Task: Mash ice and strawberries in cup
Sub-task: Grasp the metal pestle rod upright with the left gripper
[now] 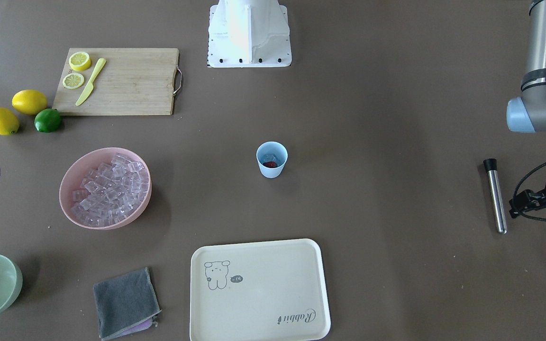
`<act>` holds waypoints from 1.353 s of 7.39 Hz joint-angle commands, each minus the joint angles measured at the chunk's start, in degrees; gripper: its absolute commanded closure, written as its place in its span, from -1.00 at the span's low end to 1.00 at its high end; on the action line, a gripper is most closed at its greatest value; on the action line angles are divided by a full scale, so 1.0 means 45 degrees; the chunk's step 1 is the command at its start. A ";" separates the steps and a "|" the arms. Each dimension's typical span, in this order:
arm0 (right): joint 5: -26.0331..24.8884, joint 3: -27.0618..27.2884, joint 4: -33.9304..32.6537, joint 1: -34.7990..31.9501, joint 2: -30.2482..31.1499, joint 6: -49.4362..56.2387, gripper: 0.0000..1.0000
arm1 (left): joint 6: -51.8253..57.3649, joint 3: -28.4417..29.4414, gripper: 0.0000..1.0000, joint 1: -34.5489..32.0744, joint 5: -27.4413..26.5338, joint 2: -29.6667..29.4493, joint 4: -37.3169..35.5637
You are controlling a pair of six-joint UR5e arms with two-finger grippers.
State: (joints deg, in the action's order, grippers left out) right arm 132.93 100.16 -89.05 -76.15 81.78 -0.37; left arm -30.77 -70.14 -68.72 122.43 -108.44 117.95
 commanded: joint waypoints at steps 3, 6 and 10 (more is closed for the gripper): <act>0.1066 0.0027 0.0276 -0.2469 0.2449 0.4257 -0.98 | -0.0506 0.0117 -0.95 0.0524 -0.0097 0.0113 0.0623; 0.1085 0.0066 0.0276 -0.2471 0.2451 0.4242 -0.98 | -0.0545 0.0156 -0.95 0.0912 -0.0097 0.0578 0.1341; 0.1124 0.0104 0.0784 -0.2510 0.2256 0.4087 -0.98 | -0.0545 0.0255 -0.82 0.1226 0.0040 0.1148 0.2673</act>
State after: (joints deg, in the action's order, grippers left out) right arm 137.87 100.39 -85.69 -87.43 92.06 18.35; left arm -33.23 -68.79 -63.82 122.60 -103.75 128.69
